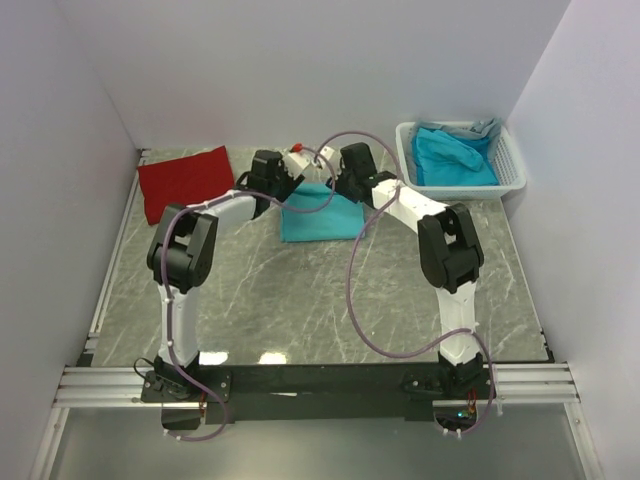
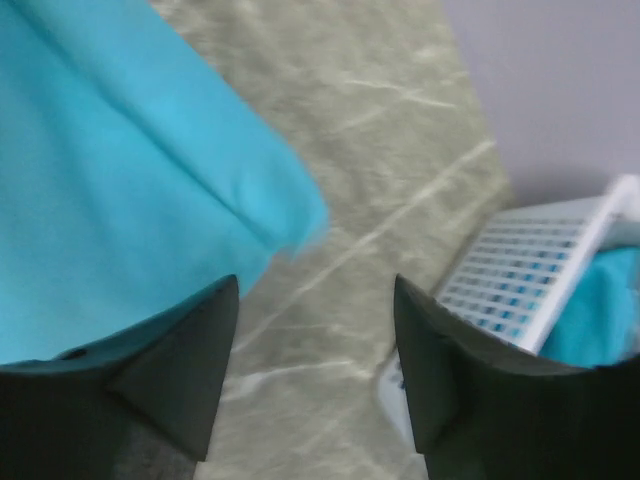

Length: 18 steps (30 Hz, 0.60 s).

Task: Fold and stack the t-shirts
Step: Fold the tshirt

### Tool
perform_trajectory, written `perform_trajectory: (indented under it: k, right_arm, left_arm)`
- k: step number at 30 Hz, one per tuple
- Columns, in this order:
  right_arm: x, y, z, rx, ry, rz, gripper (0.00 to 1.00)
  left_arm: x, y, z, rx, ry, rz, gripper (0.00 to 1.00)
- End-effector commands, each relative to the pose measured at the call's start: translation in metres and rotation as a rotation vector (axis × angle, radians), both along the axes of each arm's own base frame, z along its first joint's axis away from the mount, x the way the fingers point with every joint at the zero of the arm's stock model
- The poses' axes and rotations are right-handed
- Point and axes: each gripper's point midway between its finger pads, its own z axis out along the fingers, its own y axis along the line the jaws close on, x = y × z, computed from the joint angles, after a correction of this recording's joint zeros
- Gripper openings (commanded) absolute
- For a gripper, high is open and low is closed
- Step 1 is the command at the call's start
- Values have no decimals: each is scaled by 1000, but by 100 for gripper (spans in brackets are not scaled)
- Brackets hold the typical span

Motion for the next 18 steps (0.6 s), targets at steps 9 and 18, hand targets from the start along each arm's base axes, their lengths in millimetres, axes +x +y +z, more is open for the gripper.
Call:
perform_trajectory:
  k: [9, 18]
  right_arm:
    - [5, -1, 87, 291, -94, -152, 75]
    - [-134, 41, 99, 600, 350, 270, 70]
  left_arm:
    - [13, 29, 163, -408, -47, 408, 100]
    - [-48, 21, 126, -807, 428, 302, 99]
